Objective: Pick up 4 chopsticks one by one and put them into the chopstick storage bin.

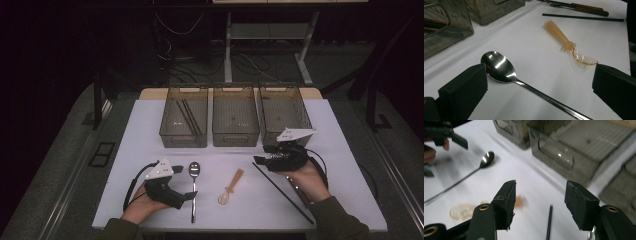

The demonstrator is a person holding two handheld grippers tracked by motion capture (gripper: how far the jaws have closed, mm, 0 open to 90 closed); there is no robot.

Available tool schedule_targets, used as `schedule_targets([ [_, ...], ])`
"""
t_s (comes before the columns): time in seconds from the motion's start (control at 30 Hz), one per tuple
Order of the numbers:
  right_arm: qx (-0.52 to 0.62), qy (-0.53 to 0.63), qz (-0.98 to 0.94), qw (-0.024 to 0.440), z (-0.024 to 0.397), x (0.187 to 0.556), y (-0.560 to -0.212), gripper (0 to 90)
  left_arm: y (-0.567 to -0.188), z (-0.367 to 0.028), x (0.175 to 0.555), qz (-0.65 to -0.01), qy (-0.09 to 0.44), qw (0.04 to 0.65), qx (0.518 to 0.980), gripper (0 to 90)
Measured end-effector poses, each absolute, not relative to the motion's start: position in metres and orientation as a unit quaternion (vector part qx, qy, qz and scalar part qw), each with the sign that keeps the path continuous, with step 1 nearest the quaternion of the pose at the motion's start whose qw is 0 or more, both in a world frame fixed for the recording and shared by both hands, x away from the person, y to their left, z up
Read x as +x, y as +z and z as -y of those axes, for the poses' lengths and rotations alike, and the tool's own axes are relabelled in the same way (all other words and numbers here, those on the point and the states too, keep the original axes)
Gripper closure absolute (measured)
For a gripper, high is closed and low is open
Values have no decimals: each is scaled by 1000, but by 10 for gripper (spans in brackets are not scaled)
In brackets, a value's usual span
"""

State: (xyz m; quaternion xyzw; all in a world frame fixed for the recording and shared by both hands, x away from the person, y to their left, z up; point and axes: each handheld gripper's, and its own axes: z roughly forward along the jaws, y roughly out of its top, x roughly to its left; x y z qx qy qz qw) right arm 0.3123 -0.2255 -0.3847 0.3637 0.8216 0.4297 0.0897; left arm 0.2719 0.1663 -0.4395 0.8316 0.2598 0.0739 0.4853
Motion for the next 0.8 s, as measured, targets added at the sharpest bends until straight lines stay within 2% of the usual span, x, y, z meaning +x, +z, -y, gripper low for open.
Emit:
schedule_targets([
  [0.3, 372, 403, -831, 90, 252, 279, -402, 464, -439, -167, 271, -262, 77, 486, 830, 0],
  [0.8, 386, 354, -848, 84, 279, 243, -422, 680, -438, -167, 270, -260, 78, 482, 833, 0],
])
